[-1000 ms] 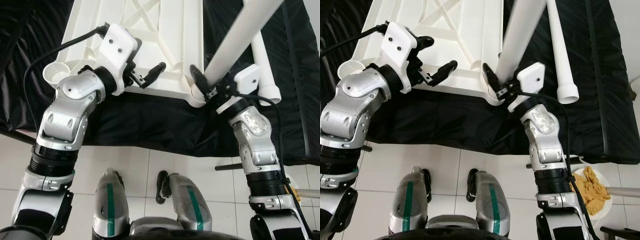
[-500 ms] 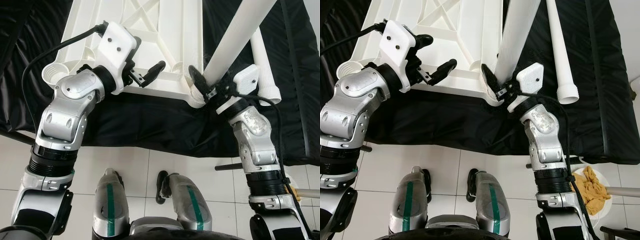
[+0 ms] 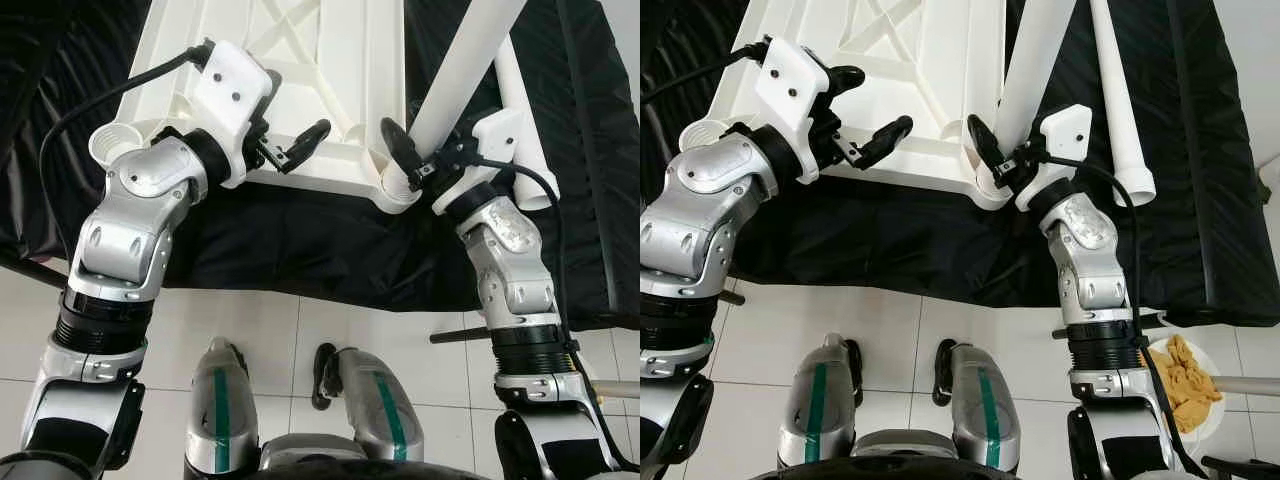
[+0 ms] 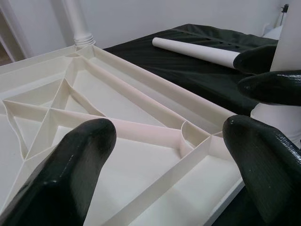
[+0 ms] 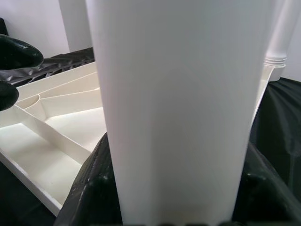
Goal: Building children table
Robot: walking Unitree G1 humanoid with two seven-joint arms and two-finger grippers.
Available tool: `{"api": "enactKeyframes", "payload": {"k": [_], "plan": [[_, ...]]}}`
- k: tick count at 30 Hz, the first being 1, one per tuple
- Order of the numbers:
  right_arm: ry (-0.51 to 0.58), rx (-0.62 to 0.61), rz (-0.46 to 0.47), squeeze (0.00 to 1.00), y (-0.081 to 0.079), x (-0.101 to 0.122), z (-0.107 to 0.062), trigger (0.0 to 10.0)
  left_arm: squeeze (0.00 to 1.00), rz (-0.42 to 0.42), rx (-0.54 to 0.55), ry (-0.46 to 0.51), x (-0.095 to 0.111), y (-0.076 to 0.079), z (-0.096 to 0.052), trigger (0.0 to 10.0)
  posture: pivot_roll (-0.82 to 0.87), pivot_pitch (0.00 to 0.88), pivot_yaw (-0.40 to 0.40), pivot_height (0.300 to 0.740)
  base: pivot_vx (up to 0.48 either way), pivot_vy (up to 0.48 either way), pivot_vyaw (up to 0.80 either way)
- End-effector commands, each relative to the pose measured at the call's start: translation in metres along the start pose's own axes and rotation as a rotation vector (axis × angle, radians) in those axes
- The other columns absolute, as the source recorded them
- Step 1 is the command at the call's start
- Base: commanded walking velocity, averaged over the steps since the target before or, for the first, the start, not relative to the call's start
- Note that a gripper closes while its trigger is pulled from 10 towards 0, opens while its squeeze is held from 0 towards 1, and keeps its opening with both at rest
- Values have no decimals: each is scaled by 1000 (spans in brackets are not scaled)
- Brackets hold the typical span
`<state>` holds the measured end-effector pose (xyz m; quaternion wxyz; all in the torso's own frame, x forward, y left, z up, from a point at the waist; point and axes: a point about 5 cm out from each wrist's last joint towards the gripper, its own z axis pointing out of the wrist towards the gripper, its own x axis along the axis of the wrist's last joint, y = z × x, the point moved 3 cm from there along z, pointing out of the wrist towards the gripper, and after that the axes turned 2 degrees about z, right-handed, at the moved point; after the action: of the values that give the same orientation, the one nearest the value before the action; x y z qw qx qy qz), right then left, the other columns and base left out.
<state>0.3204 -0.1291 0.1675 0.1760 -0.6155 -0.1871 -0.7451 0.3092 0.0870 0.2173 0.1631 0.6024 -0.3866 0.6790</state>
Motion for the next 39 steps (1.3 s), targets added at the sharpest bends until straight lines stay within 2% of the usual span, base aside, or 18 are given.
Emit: {"api": "enactKeyframes", "payload": {"k": [1, 6, 9, 14, 16, 21, 30, 35, 37, 39], "plan": [[-230, -55, 93, 0, 6, -52, -17, 10000, 0, 5, 18, 5, 4, -1, -2, 10000, 136, 146, -98, 740, 0, 0, 0], [-256, -21, 104, 0, 0, -58, -22, 10000, 0, 5, 21, 3, 4, 0, -4, 10000, 137, 146, -98, 740, 0, 0, 0], [-278, -41, 118, 0, 2, -63, -23, 10000, 0, 6, 22, 3, 4, 0, -4, 10000, 137, 145, -99, 740, 0, 0, 0], [-310, -124, 180, 0, 14, -71, -27, 10000, 0, 10, 22, 3, 5, -1, -4, 10000, 138, 142, -98, 740, 0, 0, 0], [-310, -128, 178, 0, 16, -71, -27, 10000, 0, 10, 21, 3, 5, -1, -4, 10000, 136, 142, -97, 740, 0, 0, 0], [-309, -168, 241, 0, 21, -76, -33, 10000, 0, 15, 21, 5, 7, -2, -5, 10000, 134, 147, -95, 740, 0, 0, 0], [-273, -176, 310, 0, 21, -78, -41, 10000, 0, 17, 24, 5, 8, -3, -6, 10000, 134, 148, -92, 740, 0, 0, 0], [-196, -182, 367, 0, 21, -73, -45, 10000, 0, 22, 26, 4, 9, -4, -7, 10000, 135, 149, -87, 740, 0, 0, 0], [-184, -182, 367, 0, 21, -72, -47, 10000, 0, 23, 26, 5, 9, -4, -7, 10000, 135, 149, -87, 740, 0, 0, 0], [-175, -180, 326, 0, 20, -71, -48, 10000, 0, 26, 29, 4, 9, -5, -7, 10000, 133, 149, -85, 740, 0, 0, 0]]}}
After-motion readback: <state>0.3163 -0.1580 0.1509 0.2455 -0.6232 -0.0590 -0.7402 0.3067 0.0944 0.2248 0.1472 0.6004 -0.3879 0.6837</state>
